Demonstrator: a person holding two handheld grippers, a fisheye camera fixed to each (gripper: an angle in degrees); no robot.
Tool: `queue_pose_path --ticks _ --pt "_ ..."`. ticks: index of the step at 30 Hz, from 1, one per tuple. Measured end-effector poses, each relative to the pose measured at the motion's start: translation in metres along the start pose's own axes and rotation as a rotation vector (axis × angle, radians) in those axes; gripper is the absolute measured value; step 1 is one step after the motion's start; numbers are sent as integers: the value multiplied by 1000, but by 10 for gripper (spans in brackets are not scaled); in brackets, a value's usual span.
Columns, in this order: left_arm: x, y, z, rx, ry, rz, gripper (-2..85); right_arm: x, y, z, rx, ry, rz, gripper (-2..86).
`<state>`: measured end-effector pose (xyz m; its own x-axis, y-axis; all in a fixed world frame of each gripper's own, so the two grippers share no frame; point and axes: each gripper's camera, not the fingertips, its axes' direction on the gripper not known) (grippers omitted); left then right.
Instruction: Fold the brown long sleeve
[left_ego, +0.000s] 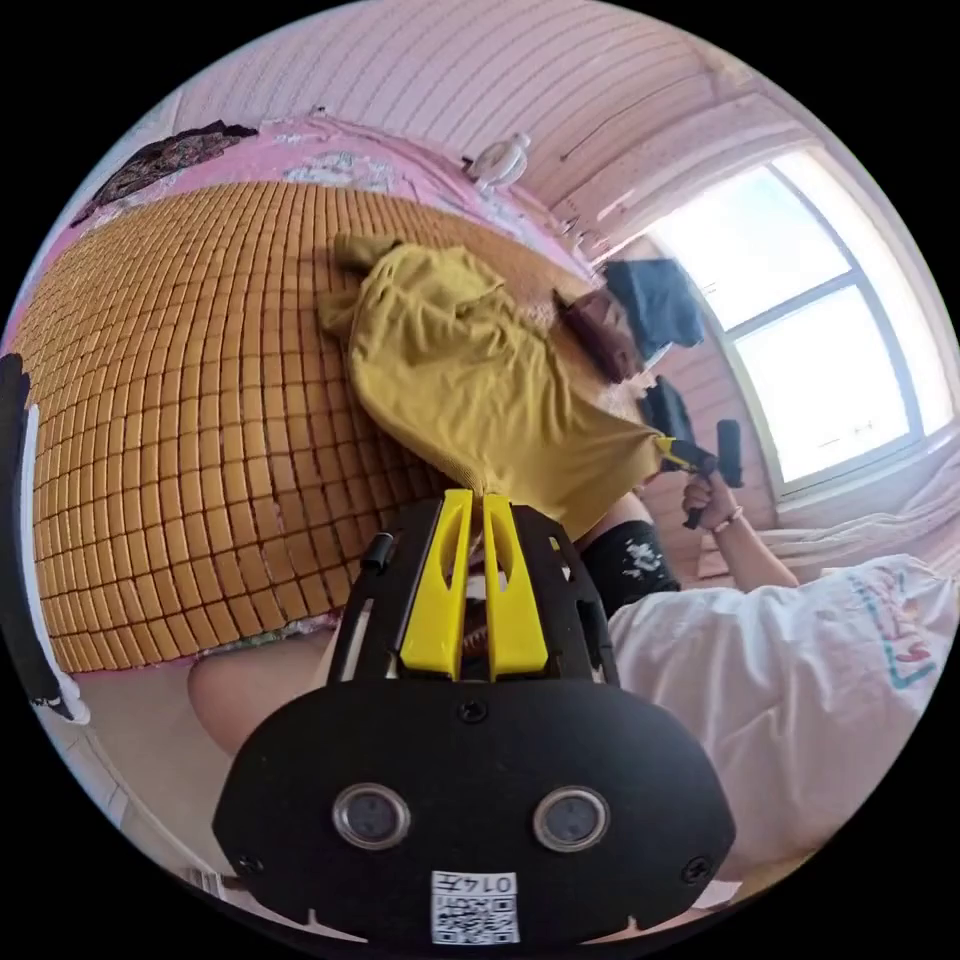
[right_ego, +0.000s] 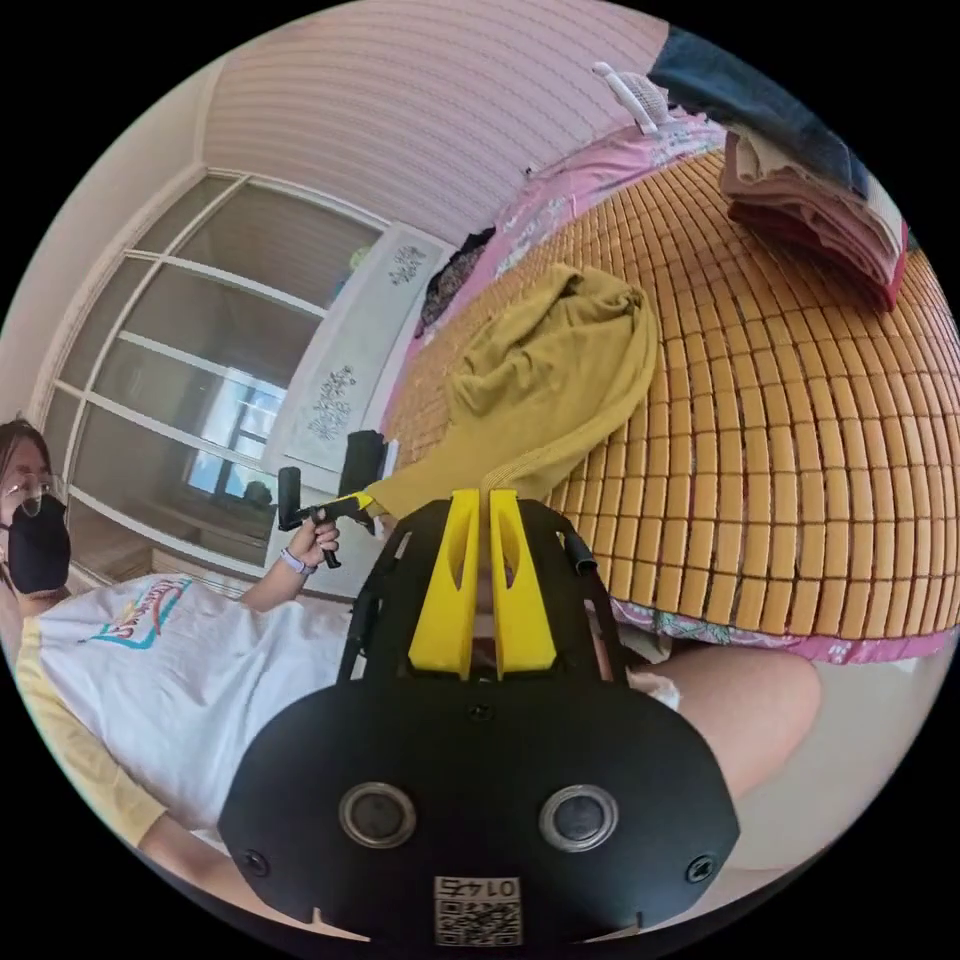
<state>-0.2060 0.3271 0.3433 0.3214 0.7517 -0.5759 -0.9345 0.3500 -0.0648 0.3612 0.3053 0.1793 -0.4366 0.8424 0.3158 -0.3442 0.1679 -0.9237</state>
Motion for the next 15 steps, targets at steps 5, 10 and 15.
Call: queue_pose_path --ticks 5,10,15 --pt "58 -26 -126 414 47 233 -9 -99 -50 -109 364 -155 -330 5" --pt "138 -24 -251 751 -36 444 -9 -223 -82 -193 510 -189 -598 4" --pt "237 29 -364 1034 -143 653 -9 -354 -51 -273 680 -233 -902 3"
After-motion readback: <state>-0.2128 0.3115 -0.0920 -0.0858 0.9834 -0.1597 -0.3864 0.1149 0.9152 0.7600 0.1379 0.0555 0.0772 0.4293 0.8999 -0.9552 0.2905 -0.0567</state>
